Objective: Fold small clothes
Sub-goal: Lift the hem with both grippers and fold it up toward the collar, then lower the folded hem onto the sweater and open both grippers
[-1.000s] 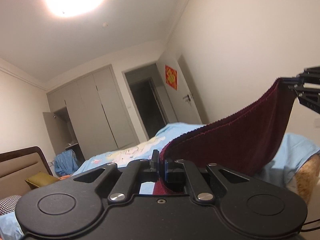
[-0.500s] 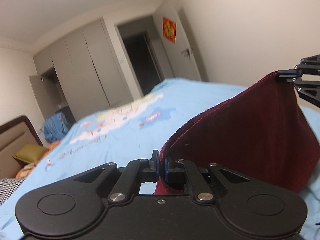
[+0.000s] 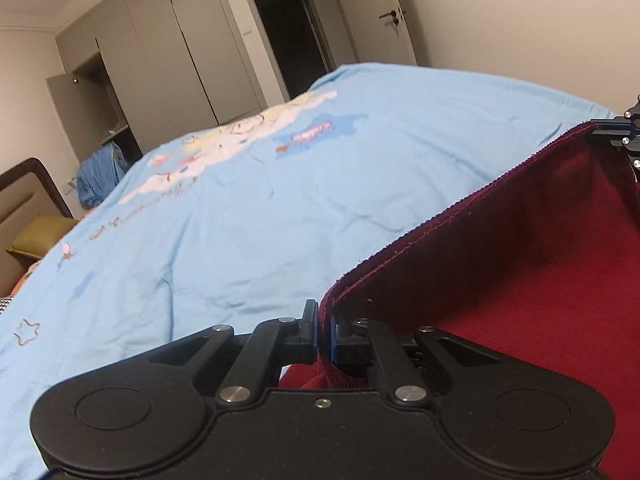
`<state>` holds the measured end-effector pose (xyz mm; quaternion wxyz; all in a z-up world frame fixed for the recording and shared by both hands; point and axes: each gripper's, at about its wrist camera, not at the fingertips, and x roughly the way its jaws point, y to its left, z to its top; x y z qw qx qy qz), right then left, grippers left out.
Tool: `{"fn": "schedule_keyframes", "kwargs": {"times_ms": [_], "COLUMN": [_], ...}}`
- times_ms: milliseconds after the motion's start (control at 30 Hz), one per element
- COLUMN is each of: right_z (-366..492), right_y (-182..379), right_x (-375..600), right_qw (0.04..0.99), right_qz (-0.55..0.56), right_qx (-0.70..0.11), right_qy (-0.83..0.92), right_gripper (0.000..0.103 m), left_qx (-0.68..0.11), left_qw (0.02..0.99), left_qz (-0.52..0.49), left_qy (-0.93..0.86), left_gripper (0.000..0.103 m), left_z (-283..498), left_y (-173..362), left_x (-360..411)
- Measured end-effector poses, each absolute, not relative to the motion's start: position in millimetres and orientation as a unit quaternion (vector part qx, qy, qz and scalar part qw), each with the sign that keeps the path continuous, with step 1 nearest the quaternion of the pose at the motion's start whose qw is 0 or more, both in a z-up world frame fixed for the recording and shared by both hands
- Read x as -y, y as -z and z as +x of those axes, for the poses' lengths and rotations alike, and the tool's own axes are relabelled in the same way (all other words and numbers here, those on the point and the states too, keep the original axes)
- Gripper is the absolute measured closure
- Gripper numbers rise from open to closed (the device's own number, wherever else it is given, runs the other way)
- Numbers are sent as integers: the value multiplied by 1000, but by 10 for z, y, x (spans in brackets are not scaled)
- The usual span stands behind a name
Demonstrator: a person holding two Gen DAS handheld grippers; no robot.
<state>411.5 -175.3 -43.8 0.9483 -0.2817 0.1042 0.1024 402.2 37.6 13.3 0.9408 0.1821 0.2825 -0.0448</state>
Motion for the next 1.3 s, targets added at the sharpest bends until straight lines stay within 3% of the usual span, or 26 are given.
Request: {"fn": "schedule_keyframes", "kwargs": {"times_ms": [200, 433, 500, 533, 567, 600, 633, 733, 767, 800, 1033, 1300], "right_z": [4315, 4444, 4468, 4472, 4517, 4510, 4500, 4436, 4412, 4372, 3938, 4274], "right_y": [799, 1001, 1018, 1022, 988, 986, 959, 799, 758, 698, 533, 679], "right_x": [1772, 1809, 1821, 1829, 1855, 1875, 1909, 2017, 2054, 2095, 2183, 2077], "right_qw": [947, 946, 946, 946, 947, 949, 951, 957, 959, 962, 949, 909], "right_qz": [-270, -254, -251, -249, -245, -240, -234, -214, -210, -207, -225, -198], "right_qx": [-141, -170, -174, -173, -173, -172, -169, -155, -150, -143, -113, -222], "right_qy": [-103, -110, -112, -112, -113, -113, -114, -115, -114, -111, -192, -293], "right_gripper": [97, 94, 84, 79, 69, 57, 52, 22, 8, 3, 1, 1], "left_qx": [-306, -312, -300, -293, -285, -275, -264, -258, -257, -253, -242, -310], "left_qw": [934, 936, 939, 941, 943, 946, 950, 952, 953, 955, 961, 934], "left_qz": [177, 156, 160, 163, 166, 167, 167, 163, 160, 155, 108, 81], "left_qy": [53, 55, 53, 48, 42, 34, 28, 25, 17, 10, 73, 159], "left_gripper": [94, 77, 61, 37, 12, 5, 1, 1, 1, 1, 1, 1], "left_z": [4259, 4346, 4317, 4287, 4265, 4229, 4183, 4091, 4056, 4007, 3683, 4100], "left_y": [115, 261, 257, 244, 231, 200, 177, 105, 75, 45, -50, 227], "left_x": [-401, -464, -473, -472, -476, -484, -497, -552, -574, -592, -513, -182]}}
